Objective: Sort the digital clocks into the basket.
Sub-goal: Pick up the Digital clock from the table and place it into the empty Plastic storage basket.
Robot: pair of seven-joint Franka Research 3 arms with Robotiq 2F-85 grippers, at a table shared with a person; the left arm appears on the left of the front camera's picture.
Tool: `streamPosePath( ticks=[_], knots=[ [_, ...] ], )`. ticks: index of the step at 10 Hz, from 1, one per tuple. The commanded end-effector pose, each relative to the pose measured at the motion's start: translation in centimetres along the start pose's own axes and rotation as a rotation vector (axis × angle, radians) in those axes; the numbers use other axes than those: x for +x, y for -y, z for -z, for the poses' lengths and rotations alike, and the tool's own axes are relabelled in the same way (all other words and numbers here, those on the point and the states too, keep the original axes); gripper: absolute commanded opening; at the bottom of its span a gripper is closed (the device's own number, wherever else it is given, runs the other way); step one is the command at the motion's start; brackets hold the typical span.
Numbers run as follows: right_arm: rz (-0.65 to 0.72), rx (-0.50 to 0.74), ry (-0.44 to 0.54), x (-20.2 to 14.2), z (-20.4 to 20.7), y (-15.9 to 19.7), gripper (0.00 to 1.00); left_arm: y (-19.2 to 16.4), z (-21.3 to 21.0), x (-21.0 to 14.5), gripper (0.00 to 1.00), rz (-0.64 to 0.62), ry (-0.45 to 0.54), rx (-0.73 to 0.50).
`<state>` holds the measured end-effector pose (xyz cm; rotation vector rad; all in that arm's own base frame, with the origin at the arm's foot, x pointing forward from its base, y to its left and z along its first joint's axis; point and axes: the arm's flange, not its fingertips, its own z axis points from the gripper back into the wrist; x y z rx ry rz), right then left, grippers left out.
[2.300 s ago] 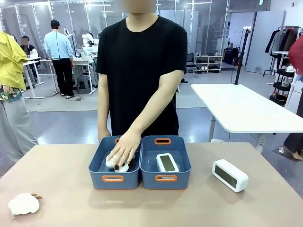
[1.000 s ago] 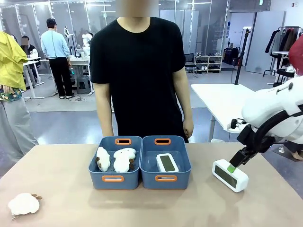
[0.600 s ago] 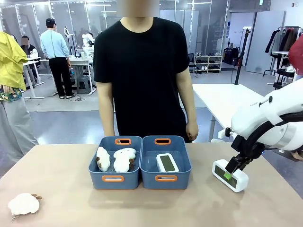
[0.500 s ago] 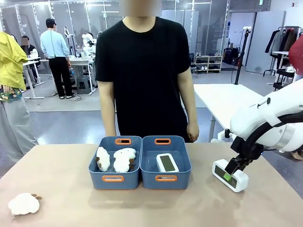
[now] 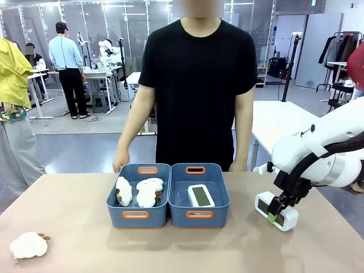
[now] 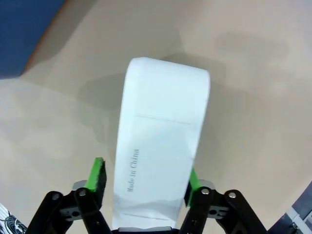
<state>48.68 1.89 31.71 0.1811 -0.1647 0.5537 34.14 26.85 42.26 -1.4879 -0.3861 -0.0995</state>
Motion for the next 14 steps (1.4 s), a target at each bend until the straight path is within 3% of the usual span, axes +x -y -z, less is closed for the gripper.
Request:
streamPosePath(
  ticks=[1,4,5,7,9,11,14],
  knots=[
    [0.034,-0.041,-0.009,0.3,-0.4,0.0,0.00,0.3,-0.1,-0.2,1.00,0.009,-0.013,-0.007],
    [0.071,-0.004,0.023,0.1,-2.0,1.1,0.02,0.3,-0.1,-0.2,1.00,0.009,-0.013,-0.007],
    [0.104,0.069,0.068,-0.3,-4.1,1.5,0.00,0.3,-0.1,-0.2,1.00,0.009,-0.013,-0.007],
    [0.102,0.357,0.248,-1.0,-12.7,1.5,0.00,0.3,-0.1,-0.2,1.00,0.009,-0.013,-0.007],
    [0.010,0.426,0.309,1.5,-17.2,-1.8,0.00,0.3,-0.1,-0.2,1.00,0.009,-0.013,-0.007],
    [-0.011,0.441,0.335,6.2,-17.6,-6.7,0.00,0.3,-0.1,-0.2,1.00,0.009,-0.013,-0.007],
    [0.042,0.429,0.403,11.3,-13.4,-12.8,0.00,0.3,-0.1,-0.2,1.00,0.009,-0.013,-0.007]
  ],
)
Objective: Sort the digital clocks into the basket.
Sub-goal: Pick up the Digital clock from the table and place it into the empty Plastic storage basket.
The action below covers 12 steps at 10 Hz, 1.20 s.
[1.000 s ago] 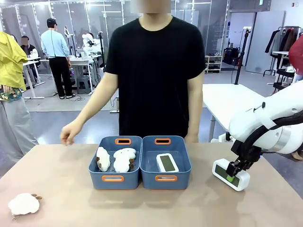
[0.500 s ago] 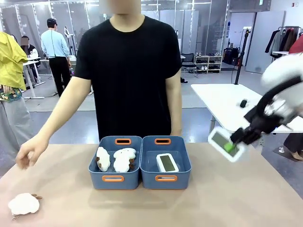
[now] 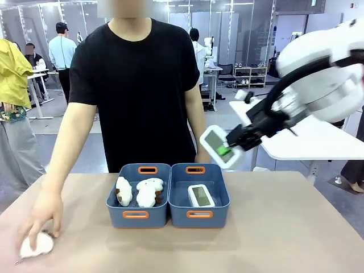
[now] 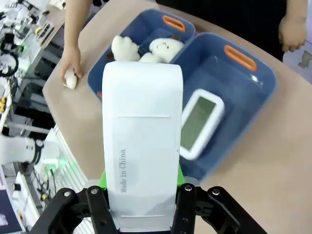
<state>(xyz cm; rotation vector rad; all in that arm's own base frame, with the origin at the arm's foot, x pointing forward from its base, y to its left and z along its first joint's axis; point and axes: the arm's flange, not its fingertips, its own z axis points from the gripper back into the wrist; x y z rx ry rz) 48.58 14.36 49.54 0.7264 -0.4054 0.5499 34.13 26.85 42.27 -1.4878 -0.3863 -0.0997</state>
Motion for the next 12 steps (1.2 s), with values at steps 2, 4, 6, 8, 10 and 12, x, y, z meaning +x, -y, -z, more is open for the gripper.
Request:
streamPosePath(
  ticks=[2,4,6,8,10,12],
  knots=[
    [0.031,-0.120,0.022,0.8,5.6,2.2,0.00,0.3,-0.1,-0.2,1.00,0.008,-0.013,-0.007],
    [0.046,-0.115,-0.003,-0.5,7.9,3.0,0.00,0.3,-0.1,-0.2,1.00,0.008,-0.013,-0.007],
    [0.059,-0.100,0.019,-0.7,7.0,3.2,0.00,0.3,-0.1,-0.2,1.00,0.008,-0.013,-0.007],
    [0.075,-0.100,0.000,-0.9,7.1,3.4,0.00,0.3,-0.1,-0.2,1.00,0.008,-0.013,-0.007],
    [0.088,-0.098,-0.006,-1.1,7.0,3.7,0.84,0.3,-0.1,-0.2,1.00,0.008,-0.013,-0.007],
    [0.087,-0.102,0.001,-1.0,6.6,3.9,1.00,0.3,-0.1,-0.2,1.00,0.008,-0.013,-0.007]
  ],
)
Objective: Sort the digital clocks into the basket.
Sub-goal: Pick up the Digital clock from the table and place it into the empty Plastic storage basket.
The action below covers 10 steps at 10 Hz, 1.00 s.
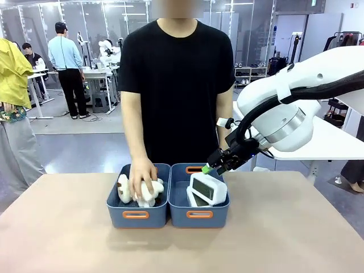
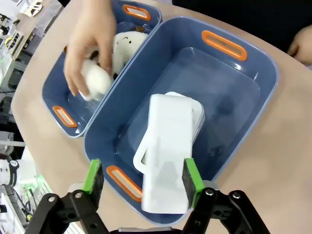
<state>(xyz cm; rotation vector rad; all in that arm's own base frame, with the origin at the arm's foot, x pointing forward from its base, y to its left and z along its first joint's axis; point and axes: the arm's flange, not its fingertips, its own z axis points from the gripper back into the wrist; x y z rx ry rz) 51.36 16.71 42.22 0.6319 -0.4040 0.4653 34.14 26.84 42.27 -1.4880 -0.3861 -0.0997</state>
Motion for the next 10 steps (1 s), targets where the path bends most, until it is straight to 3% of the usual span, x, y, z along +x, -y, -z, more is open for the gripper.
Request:
streamPosePath(
  ticks=[1,5,6,10],
  knots=[
    [0.026,0.009,0.009,-0.2,-1.0,0.1,1.00,0.3,-0.1,-0.2,1.00,0.008,-0.012,-0.007],
    [0.048,0.004,0.019,-1.4,-4.9,3.4,1.00,0.3,-0.1,-0.2,1.00,0.008,-0.012,-0.007],
    [0.039,-0.010,0.029,-0.2,-2.9,2.1,1.00,0.3,-0.1,-0.2,1.00,0.008,-0.012,-0.007],
    [0.041,-0.001,0.023,-0.5,-3.5,2.4,1.00,0.3,-0.1,-0.2,1.00,0.008,-0.012,-0.007]
  ],
)
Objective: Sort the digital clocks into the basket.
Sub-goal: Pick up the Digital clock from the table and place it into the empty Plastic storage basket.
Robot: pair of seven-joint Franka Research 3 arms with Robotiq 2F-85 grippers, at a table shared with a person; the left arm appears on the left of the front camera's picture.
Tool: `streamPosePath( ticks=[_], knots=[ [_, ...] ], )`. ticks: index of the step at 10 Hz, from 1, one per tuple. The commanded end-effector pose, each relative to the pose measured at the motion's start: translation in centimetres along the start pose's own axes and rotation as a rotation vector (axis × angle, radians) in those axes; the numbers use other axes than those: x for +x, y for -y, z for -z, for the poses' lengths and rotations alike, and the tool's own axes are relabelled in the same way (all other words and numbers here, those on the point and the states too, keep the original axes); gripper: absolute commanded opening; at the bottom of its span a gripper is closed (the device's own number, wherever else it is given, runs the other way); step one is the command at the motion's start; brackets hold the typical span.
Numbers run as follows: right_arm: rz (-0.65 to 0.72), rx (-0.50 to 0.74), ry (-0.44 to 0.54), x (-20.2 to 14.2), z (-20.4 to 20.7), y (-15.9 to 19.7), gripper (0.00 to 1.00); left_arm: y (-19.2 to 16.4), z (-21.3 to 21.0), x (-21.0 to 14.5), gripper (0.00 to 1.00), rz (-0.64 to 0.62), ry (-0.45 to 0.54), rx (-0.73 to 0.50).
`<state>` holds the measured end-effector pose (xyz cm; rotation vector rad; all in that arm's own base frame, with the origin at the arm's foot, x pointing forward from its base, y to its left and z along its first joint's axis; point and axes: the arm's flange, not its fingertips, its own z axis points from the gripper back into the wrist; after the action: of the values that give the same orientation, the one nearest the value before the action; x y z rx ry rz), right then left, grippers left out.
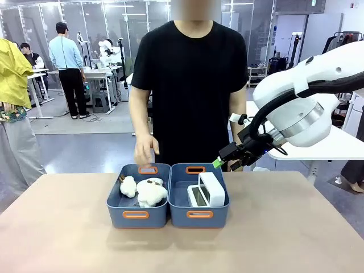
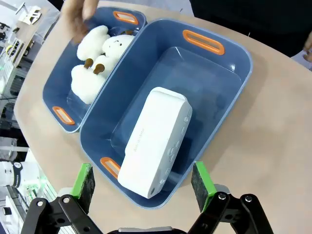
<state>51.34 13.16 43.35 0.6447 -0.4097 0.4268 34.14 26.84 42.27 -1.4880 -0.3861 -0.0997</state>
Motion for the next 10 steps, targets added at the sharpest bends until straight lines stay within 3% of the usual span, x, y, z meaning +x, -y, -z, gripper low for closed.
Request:
streamPosePath(
  ticks=[1,3,5,8,10],
  knots=[
    [0.058,0.140,0.055,-3.3,-3.0,2.1,1.00,0.3,-0.1,-0.2,1.00,0.008,-0.012,-0.007],
    [0.099,0.410,0.047,-6.8,-7.5,4.9,1.00,0.3,-0.1,-0.2,1.00,0.008,-0.012,-0.007],
    [0.240,0.580,0.156,-9.8,-11.7,9.7,1.00,0.3,-0.1,-0.2,1.00,0.008,-0.012,-0.007],
    [0.315,0.672,0.183,-13.1,-14.1,13.2,1.00,0.3,-0.1,-0.2,1.00,0.008,-0.012,-0.007],
    [0.432,0.759,0.216,-17.6,-16.6,17.1,1.00,0.3,-0.1,-0.2,1.00,0.008,-0.012,-0.007]
  ],
)
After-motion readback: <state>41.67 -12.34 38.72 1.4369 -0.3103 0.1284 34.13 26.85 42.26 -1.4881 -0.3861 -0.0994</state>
